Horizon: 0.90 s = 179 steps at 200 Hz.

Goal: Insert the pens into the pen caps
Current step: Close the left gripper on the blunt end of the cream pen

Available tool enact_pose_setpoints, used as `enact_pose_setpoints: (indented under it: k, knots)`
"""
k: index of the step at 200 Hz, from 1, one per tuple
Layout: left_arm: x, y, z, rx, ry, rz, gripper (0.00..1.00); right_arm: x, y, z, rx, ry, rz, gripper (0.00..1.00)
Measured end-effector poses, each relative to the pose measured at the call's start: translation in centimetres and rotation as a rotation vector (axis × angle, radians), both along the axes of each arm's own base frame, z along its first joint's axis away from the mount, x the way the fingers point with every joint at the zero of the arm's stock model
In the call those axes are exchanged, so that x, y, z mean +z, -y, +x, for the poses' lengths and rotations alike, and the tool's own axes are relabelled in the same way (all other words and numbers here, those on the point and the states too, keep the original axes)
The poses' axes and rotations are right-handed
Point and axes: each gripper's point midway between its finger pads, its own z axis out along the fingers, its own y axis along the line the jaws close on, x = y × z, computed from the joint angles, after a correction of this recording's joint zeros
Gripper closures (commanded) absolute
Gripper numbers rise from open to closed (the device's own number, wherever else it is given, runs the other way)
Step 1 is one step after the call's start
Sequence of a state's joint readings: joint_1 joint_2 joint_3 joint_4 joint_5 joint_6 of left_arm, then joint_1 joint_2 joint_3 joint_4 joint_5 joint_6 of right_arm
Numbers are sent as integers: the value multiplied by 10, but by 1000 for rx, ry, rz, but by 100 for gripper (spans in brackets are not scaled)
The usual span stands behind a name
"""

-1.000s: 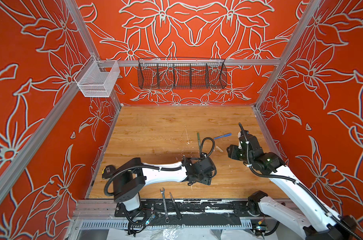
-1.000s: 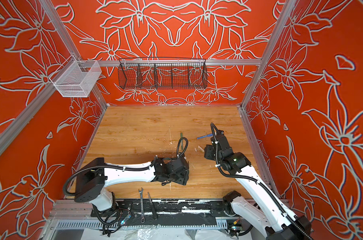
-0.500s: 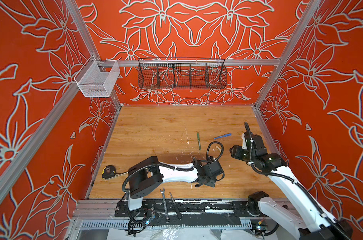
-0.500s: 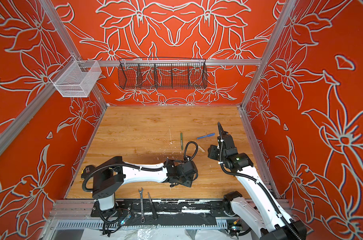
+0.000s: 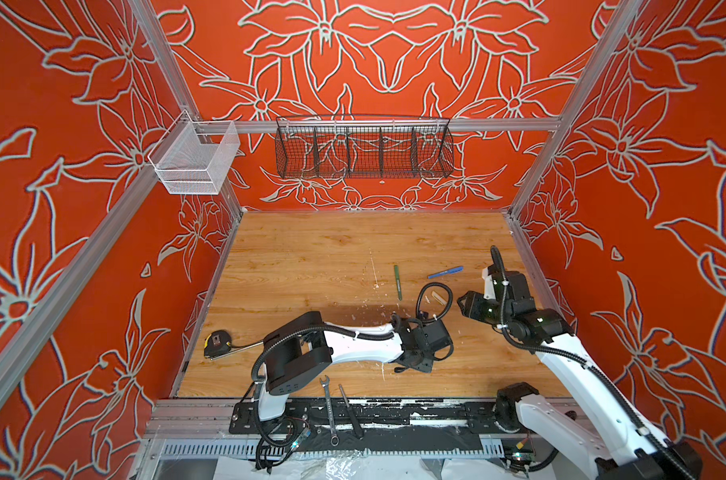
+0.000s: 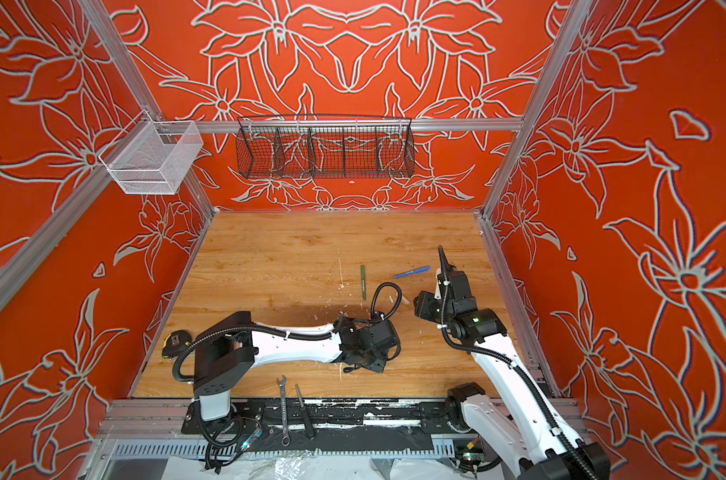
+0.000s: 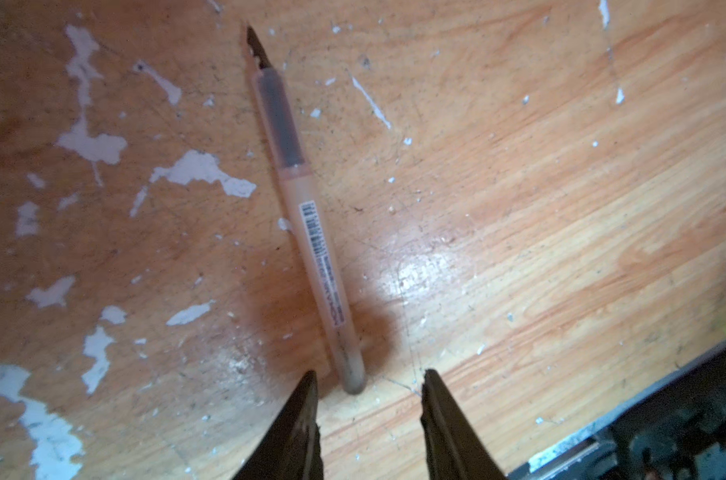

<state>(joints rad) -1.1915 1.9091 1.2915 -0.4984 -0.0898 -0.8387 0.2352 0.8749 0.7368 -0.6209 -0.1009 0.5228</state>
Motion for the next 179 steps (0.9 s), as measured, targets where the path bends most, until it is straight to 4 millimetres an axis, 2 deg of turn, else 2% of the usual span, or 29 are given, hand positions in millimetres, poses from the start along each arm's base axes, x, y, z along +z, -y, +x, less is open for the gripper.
enact_pose_setpoints:
  k: [97,128,179]
  knots:
    - [-12,-4,-1,5,-12,36,68,1,-1,1,3,2,11,44]
    - [-12,-5,0,16,-10,36,83,1,1,1,-4,3,10,44]
    - [-14,-6,0,-4,3,41,94,1,1,1,-1,3,9,44]
